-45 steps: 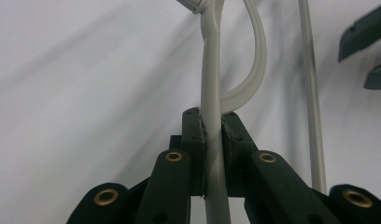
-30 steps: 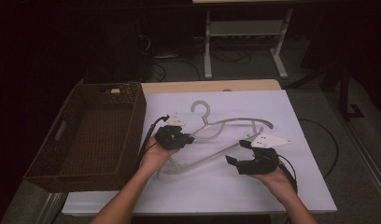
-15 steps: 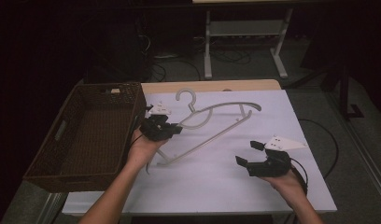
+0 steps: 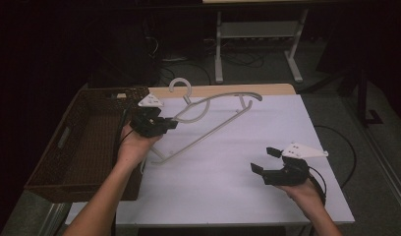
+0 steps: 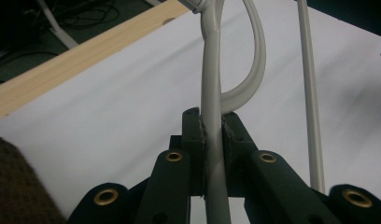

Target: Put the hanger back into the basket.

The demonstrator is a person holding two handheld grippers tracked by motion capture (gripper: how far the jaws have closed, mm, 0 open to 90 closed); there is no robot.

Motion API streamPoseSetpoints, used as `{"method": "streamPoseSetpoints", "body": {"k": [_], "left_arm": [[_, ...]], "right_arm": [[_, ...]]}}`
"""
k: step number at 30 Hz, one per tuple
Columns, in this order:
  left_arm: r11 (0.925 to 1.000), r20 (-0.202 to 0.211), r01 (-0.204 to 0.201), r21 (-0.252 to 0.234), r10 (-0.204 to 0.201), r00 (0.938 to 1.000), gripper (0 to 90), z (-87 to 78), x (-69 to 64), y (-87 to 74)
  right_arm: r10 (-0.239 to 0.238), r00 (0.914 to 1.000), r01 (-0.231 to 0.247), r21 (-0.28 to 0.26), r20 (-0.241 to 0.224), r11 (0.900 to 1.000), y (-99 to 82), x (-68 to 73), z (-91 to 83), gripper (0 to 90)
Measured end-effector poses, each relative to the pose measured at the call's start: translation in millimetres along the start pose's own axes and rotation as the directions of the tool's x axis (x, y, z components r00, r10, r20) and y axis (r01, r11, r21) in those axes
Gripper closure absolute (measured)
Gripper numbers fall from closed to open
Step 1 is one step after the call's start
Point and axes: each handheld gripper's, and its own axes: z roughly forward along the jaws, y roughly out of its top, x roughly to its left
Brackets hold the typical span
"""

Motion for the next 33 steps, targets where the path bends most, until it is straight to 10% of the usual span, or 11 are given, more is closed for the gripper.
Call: {"method": "streamPoseSetpoints", "body": {"k": [17,33], "left_arm": [[0.9992,-0.091,0.033,-0.022,-0.034,0.9953,82.5,-54.5,42.1,2.3],[0.9933,-0.209,0.104,-0.049,-0.112,0.9715,82.5,-113.9,97.9,-26.3]], "right_arm": [[-0.001,1.0,0.001,-0.011,0.004,0.9999,0.6,-0.4,0.6,14.7],[0.003,0.9999,-0.003,-0.01,0.013,0.9999,0.5,-0.5,2.2,14.6]]}}
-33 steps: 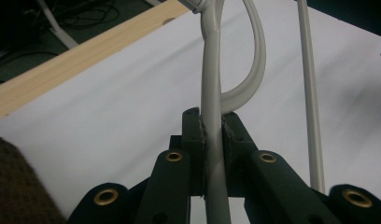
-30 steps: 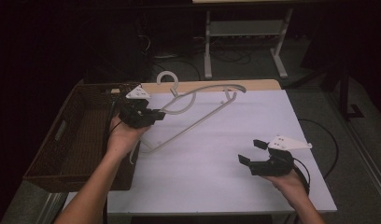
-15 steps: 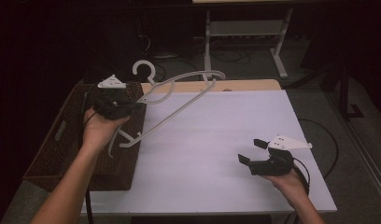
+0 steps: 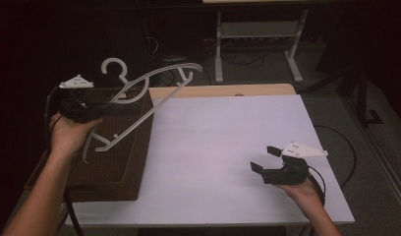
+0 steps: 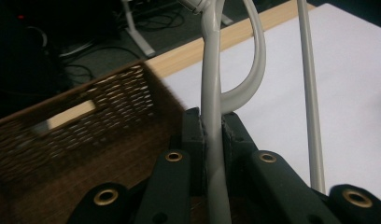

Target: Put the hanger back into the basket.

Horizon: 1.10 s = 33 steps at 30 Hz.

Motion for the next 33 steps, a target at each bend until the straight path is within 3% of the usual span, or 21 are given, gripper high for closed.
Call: {"method": "streamPoseSetpoints", "body": {"k": [6,15,33], "left_arm": [[0.9999,-0.049,0.014,-0.001,-0.014,0.9987,82.5,-15.1,25.2,-12.7],[0.999,-0.126,0.038,0.023,-0.035,0.9915,82.5,-29.9,60.6,-35.8],[0.9901,-0.206,0.071,0.121,-0.045,0.9774,82.4,-44.2,90.3,-86.3]], "right_arm": [[-0.003,1.0,0.003,0.003,0.005,1.0,0.0,-0.5,0.6,14.6],[0.002,0.9999,-0.002,0.004,0.01,1.0,0.0,-0.8,1.2,14.6],[0.004,0.9998,-0.004,0.009,0.018,0.9999,0.0,-1.4,3.4,14.6]]}}
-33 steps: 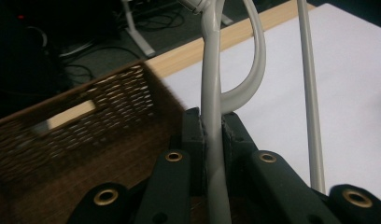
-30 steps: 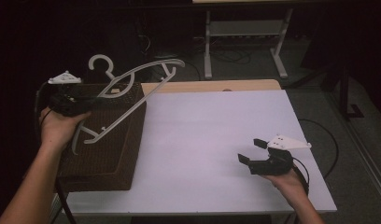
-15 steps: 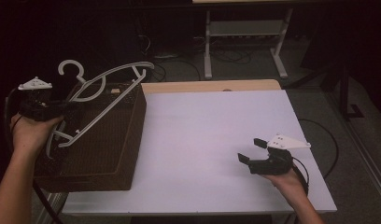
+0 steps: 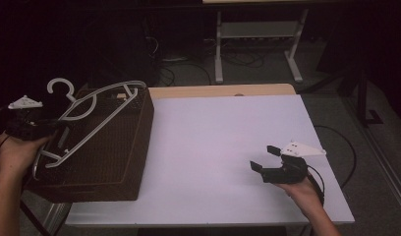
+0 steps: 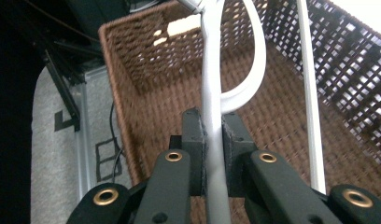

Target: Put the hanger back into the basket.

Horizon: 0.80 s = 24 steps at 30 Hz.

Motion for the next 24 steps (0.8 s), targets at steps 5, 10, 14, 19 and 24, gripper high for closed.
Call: {"method": "streamPoseSetpoints", "body": {"k": [5,10,14,19,24], "left_arm": [[0.9997,0.009,0.003,0.025,-0.003,1.0,82.3,4.6,2.6,-10.2],[0.9988,0.018,-0.005,0.05,0.004,0.9998,81.9,11.8,2.2,-15.5],[0.9971,0.025,-0.013,0.075,0.011,0.9996,81.5,19.3,3.3,-19.3],[0.9945,0.01,-0.028,0.101,0.027,0.9996,80.9,26.4,3.2,-20.6],[0.9995,0.025,0.01,0.03,-0.01,0.9996,64.3,22.9,6.7,-19.2]], "right_arm": [[0.006,1.0,-0.006,0.004,0.001,1.0,0.0,0.5,1.0,14.7],[0.005,1.0,-0.005,0.0,0.003,1.0,0.2,0.1,1.2,14.6],[0.004,1.0,-0.004,-0.001,0.005,1.0,0.2,-0.3,0.8,14.7],[0.005,1.0,-0.005,-0.005,0.007,1.0,0.3,-0.9,0.3,14.7],[-0.002,1.0,0.002,-0.009,0.008,1.0,0.4,-1.1,0.0,14.7]]}}
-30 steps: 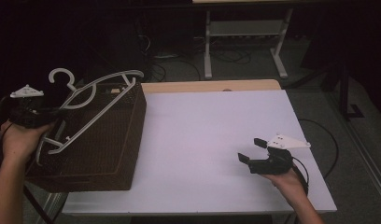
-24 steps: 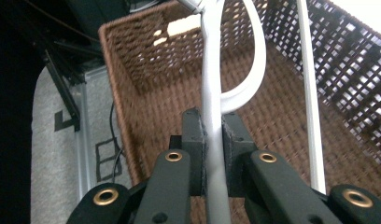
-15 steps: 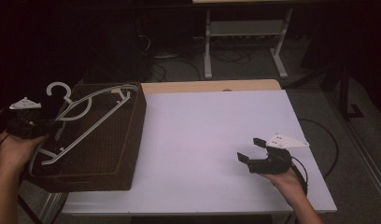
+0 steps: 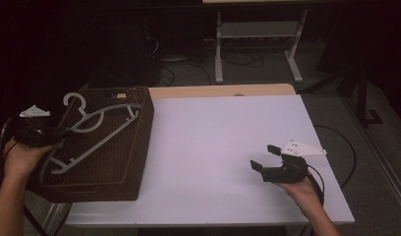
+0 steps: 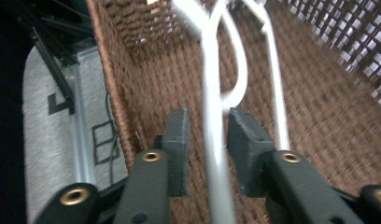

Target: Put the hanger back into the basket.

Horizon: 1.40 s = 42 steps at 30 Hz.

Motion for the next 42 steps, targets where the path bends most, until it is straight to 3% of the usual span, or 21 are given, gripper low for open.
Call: {"method": "streamPoseSetpoints", "body": {"k": [5,15,24,27,32,36,39,42], "left_arm": [[0.9977,0.031,0.033,-0.059,-0.032,0.999,44.2,-7.1,-3.1,3.1],[0.9837,0.132,0.086,-0.158,-0.065,0.9891,24.7,-12.1,-28.4,16.8],[0.9659,0.221,0.099,-0.239,-0.045,0.9743,14.6,-15.7,-59.4,28.3],[0.9583,0.243,0.103,-0.266,-0.037,0.9694,13.0,-18.6,-67.7,29.7],[0.9417,0.295,0.128,-0.311,-0.032,0.9549,9.6,-20.4,-81.4,30.1],[0.9326,0.314,0.127,-0.338,-0.016,0.9493,6.9,-19.6,-94.3,31.6],[0.9303,0.322,0.118,-0.347,0.0,0.9467,3.5,-18.3,-104.3,34.0],[0.9254,0.344,0.12,-0.359,0.012,0.9388,3.0,-16.1,-115.6,36.0]], "right_arm": [[0.009,1.0,-0.009,-0.004,-0.001,0.9999,0.4,0.1,-0.9,14.7],[0.02,0.9998,-0.02,-0.02,-0.007,0.9996,2.7,-4.4,-4.5,13.5],[0.012,0.9999,-0.012,-0.034,-0.011,0.9993,10.9,-5.7,-8.3,12.9],[0.011,0.9998,-0.011,-0.04,-0.02,0.9991,14.6,-6.1,-7.6,12.4],[0.012,0.9995,-0.013,-0.055,-0.029,0.9984,23.9,-5.1,-7.1,12.0],[0.005,0.9991,-0.007,-0.071,-0.041,0.9975,30.9,-5.1,-5.9,11.3],[0.0,0.9988,-0.004,-0.082,-0.048,0.9966,35.4,-5.1,-6.0,9.7],[0.007,0.9986,-0.012,-0.089,-0.053,0.996,39.4,-6.0,-6.2,7.1]]}}
